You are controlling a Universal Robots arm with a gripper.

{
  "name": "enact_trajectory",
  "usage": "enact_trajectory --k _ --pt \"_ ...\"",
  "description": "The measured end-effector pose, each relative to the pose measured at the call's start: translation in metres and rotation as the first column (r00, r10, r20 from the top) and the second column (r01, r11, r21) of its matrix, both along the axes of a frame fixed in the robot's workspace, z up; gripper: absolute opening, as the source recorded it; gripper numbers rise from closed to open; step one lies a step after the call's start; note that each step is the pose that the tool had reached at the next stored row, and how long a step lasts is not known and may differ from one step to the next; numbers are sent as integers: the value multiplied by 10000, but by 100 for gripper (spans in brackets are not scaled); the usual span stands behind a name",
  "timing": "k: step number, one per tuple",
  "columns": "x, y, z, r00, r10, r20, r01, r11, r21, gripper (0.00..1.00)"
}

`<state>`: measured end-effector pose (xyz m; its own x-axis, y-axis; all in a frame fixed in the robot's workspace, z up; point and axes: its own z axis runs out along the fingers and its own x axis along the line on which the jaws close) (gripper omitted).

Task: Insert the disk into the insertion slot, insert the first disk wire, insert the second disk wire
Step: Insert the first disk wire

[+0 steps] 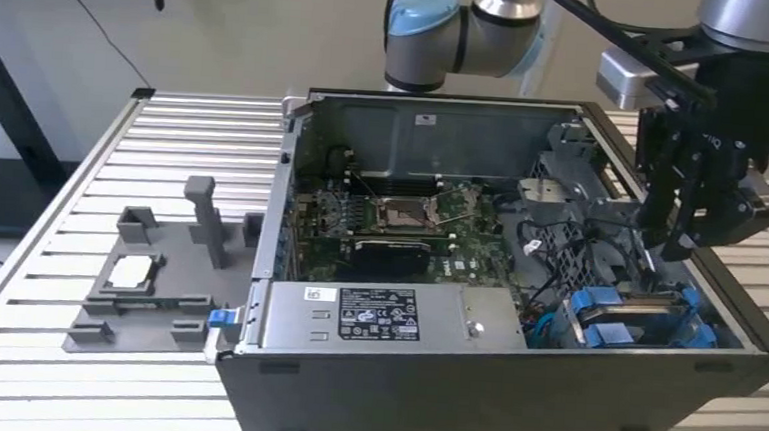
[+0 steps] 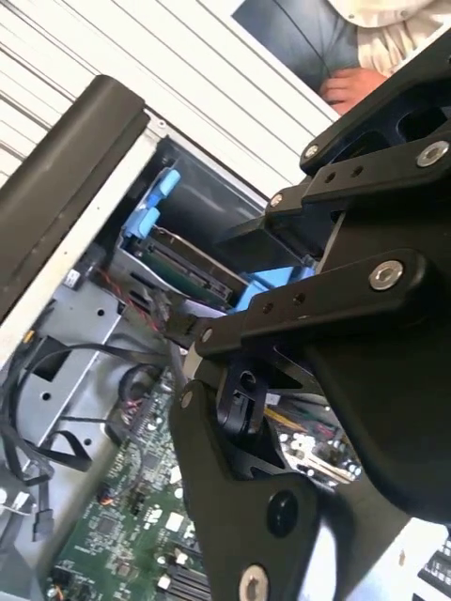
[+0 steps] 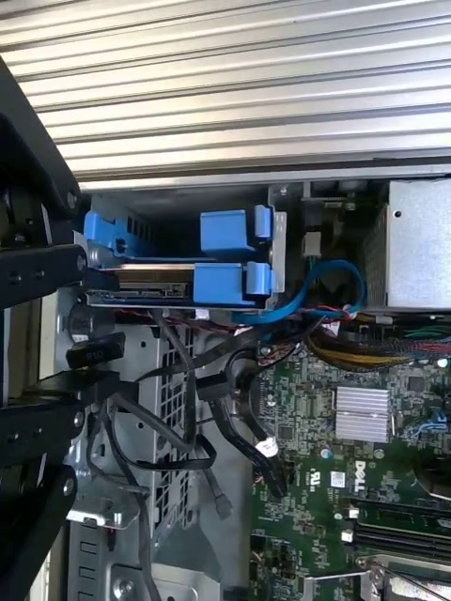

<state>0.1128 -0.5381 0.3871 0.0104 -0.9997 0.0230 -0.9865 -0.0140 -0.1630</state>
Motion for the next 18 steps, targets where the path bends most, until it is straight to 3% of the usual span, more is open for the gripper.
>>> enact_trajectory --k 3,8,16,18 --pt "-20 18 -6 10000 1 33 -1 10000 -85 47" --pt "-57 55 -16 9999 3 121 -1 9999 -140 47" --pt "-56 55 -17 9999 4 126 -2 9999 -145 47" --pt "-56 55 -17 9999 4 126 -2 9999 -146 38"
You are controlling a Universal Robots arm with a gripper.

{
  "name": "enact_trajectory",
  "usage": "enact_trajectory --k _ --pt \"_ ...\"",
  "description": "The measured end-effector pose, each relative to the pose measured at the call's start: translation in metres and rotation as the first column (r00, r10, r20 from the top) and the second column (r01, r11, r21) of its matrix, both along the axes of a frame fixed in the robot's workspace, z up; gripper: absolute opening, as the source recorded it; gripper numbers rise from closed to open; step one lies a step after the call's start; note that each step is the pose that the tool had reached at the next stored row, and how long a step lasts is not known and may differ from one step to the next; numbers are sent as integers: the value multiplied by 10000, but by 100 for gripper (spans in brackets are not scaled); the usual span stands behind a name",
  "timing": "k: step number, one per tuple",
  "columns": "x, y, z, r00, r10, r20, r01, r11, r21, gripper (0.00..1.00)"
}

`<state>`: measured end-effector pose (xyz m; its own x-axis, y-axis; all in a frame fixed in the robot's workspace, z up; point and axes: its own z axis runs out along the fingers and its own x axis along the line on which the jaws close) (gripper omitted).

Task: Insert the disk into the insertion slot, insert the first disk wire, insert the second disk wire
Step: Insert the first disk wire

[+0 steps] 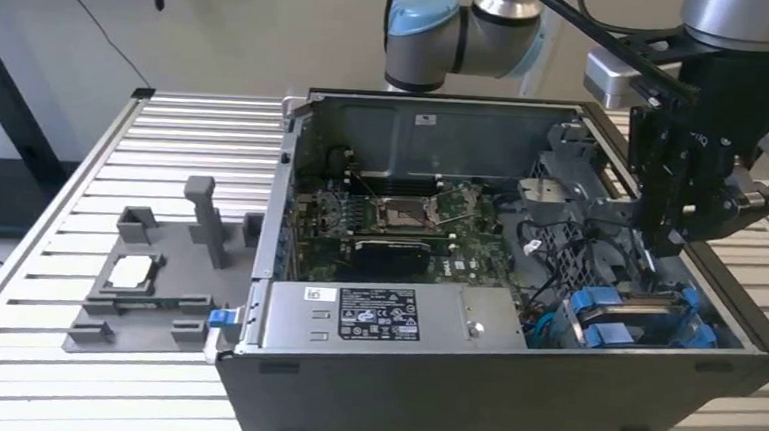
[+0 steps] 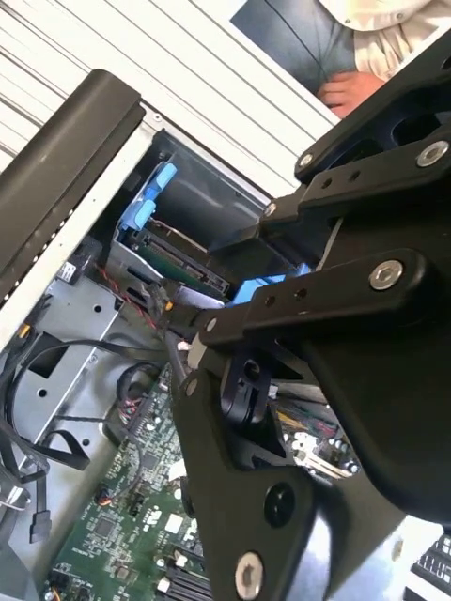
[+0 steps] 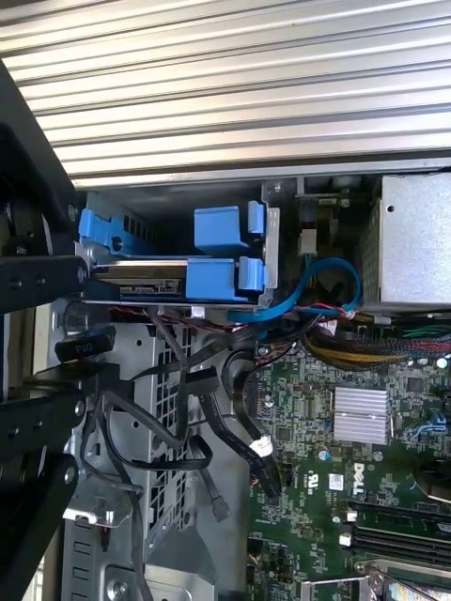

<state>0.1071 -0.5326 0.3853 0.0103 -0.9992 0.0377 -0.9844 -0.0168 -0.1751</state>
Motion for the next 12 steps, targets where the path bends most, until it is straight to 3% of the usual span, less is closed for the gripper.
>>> enact_trajectory --k 4,12 --pt "0 0 0 10000 0 0 0 10000 -3 20" --pt "0 0 0 10000 0 0 0 10000 -8 19"
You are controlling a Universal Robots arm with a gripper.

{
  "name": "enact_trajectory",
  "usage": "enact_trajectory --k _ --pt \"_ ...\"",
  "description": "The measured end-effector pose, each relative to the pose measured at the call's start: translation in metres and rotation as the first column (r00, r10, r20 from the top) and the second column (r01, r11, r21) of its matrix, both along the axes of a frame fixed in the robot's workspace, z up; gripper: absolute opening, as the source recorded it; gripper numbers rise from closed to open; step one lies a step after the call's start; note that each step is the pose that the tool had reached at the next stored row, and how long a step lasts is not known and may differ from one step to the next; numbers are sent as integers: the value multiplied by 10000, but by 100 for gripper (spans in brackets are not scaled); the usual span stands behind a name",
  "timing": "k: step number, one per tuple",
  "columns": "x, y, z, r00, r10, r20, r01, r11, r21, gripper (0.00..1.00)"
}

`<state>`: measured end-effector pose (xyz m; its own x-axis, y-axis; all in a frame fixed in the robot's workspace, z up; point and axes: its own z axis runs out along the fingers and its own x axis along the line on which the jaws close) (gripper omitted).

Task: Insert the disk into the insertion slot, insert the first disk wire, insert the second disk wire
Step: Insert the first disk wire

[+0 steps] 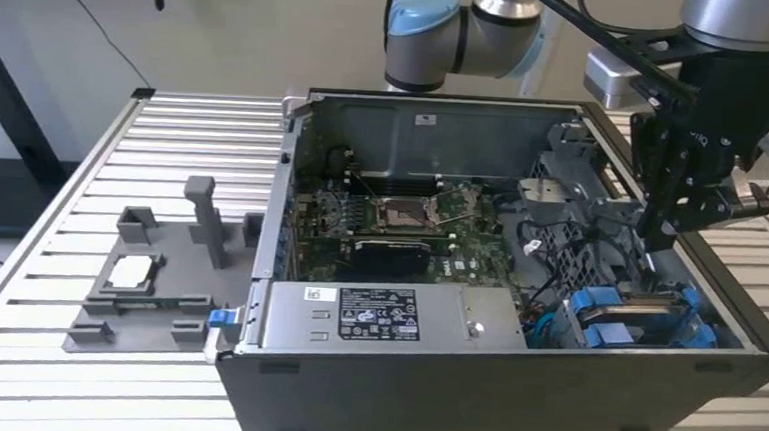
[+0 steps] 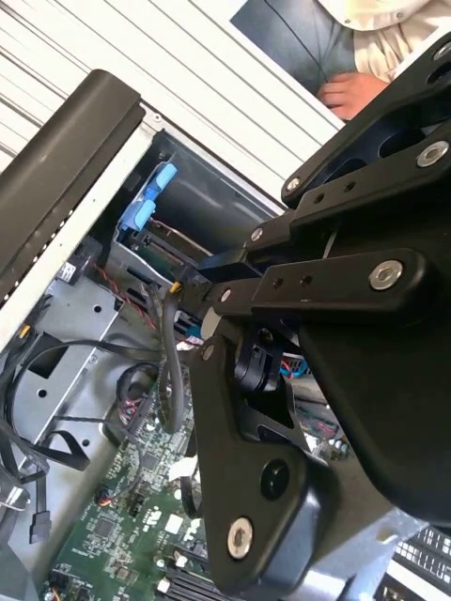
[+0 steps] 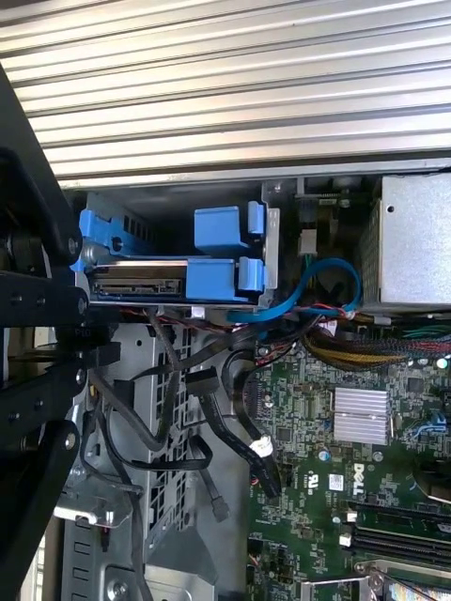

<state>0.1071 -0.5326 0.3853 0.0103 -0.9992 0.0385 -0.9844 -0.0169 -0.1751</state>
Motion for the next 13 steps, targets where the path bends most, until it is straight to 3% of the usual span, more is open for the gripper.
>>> enact_trajectory --k 5,7,13 --pt "0 -2 1 10000 0 0 0 10000 -2 19" --pt "7 -6 -2 10000 -5 -52 5 10000 -1 19" --pt "76 -55 -21 9984 -6 -570 6 10000 0 19"
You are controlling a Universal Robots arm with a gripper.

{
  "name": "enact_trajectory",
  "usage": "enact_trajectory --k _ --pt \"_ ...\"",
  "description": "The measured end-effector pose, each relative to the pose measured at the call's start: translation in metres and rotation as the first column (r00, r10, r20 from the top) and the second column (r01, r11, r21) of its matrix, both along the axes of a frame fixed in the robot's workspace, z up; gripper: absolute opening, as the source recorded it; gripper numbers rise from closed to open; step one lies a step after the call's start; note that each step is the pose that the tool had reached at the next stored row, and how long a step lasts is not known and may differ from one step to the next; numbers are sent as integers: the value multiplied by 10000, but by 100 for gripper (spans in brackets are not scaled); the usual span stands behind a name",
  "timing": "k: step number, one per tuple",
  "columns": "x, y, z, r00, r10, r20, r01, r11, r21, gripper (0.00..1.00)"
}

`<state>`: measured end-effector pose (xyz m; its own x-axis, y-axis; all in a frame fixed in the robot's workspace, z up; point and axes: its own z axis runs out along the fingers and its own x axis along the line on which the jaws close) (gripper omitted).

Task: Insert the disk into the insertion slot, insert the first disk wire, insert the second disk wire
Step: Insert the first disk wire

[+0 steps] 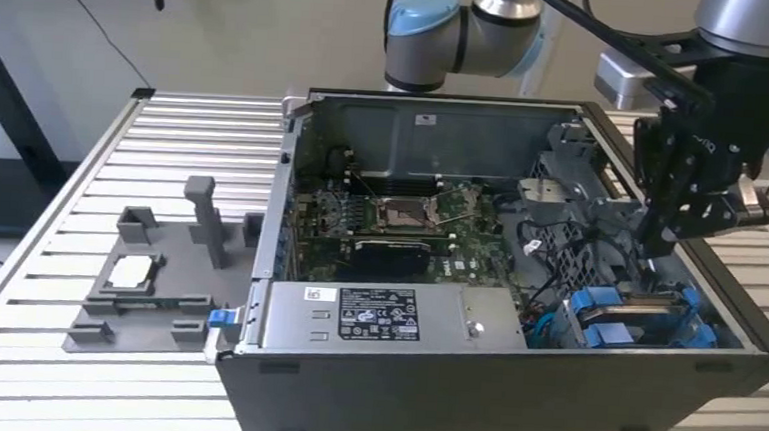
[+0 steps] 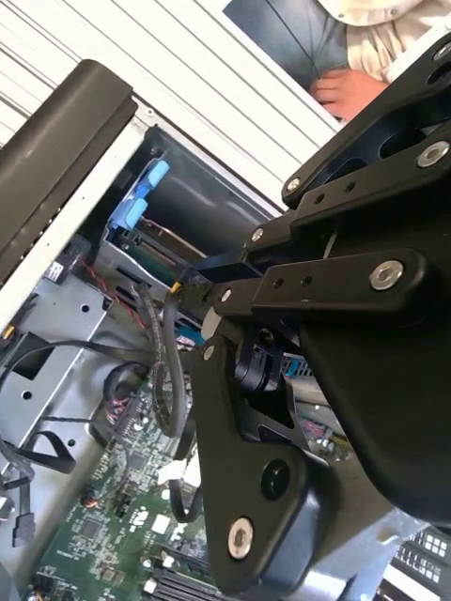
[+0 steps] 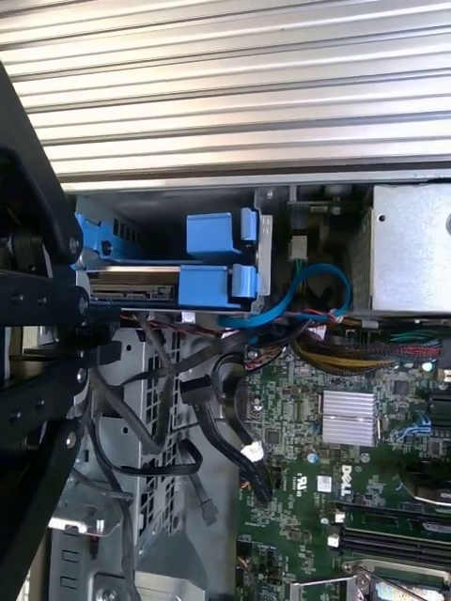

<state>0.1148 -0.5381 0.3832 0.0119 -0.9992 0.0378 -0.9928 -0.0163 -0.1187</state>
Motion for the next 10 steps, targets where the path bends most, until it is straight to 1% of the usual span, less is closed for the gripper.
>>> enact_trajectory --k 3,5,6,7,10 --pt "37 -31 -10 9997 0 -259 0 10000 0 19" --pt "61 -51 -20 9992 -1 -392 1 10000 -1 19" --pt "71 -61 -25 9991 -1 -436 1 10000 -1 19" --pt "78 -69 -31 9989 -7 -460 7 10000 -1 19" --pt "83 -82 -50 9989 -95 -463 96 10000 1 19"
